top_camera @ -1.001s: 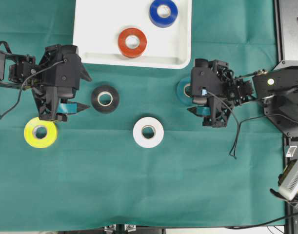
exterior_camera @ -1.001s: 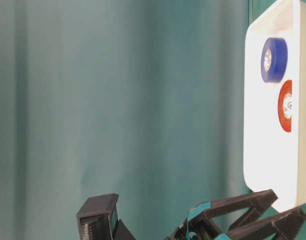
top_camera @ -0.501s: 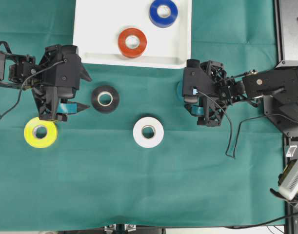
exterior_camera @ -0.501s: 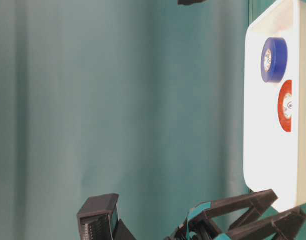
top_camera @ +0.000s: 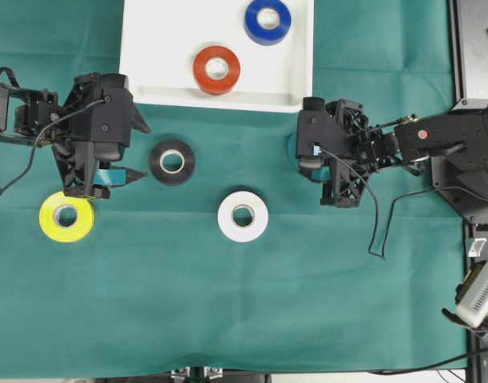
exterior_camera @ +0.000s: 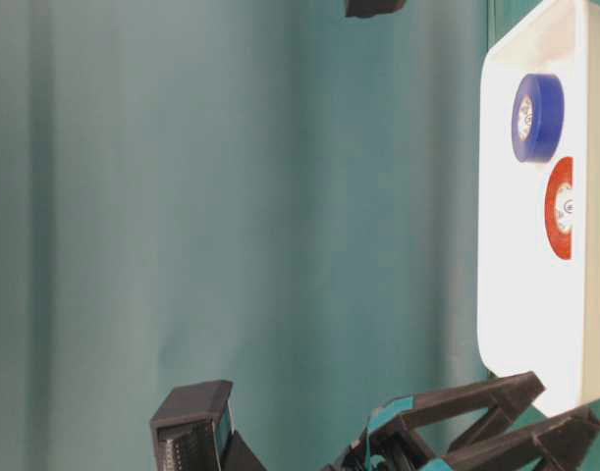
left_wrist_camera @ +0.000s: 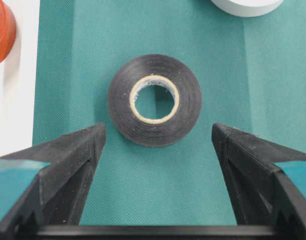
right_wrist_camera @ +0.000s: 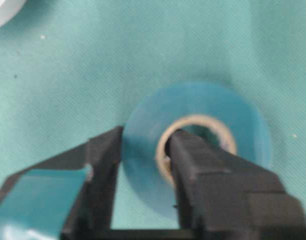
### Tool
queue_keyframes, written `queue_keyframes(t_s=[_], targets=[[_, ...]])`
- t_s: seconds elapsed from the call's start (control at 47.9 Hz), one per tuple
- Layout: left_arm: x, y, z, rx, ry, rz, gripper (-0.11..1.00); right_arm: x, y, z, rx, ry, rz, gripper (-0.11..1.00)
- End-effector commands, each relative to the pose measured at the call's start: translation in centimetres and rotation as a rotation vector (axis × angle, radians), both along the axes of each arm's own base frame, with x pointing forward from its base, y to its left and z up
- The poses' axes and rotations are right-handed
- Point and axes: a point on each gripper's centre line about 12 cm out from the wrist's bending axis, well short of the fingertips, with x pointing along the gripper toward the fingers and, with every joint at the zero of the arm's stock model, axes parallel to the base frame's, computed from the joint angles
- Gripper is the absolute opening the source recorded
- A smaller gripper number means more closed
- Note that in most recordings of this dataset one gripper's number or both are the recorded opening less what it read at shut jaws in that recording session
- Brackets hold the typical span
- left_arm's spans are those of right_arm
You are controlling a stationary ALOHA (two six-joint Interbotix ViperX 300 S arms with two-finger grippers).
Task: Put the tape alternately from left to right into the white case.
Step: 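Lower the right gripper into the teal roll's hole and close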
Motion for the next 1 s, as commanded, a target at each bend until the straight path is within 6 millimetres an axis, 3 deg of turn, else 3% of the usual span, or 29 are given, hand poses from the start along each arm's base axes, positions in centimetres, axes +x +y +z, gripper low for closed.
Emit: queue_keyframes(t_s=[0.0, 0.438, 0.98], targets=[[0.3, -0.1, 0.8, -0.002, -0.029, -0.002, 0.4, 0.5, -0.1, 1.9, 0.001, -0.068, -0.003, 0.24], [0.3, -0.1, 1.0, -0.001, -0.032, -0.003, 0.4, 0.1, 0.0, 5.3, 0.001, -0.164, -0.009, 0.23], [0.3, -0.1, 1.0, -0.001, -0.034, -0.003, 0.4, -0.5, -0.3, 7.2, -0.015, -0.171, -0.028, 0.23]])
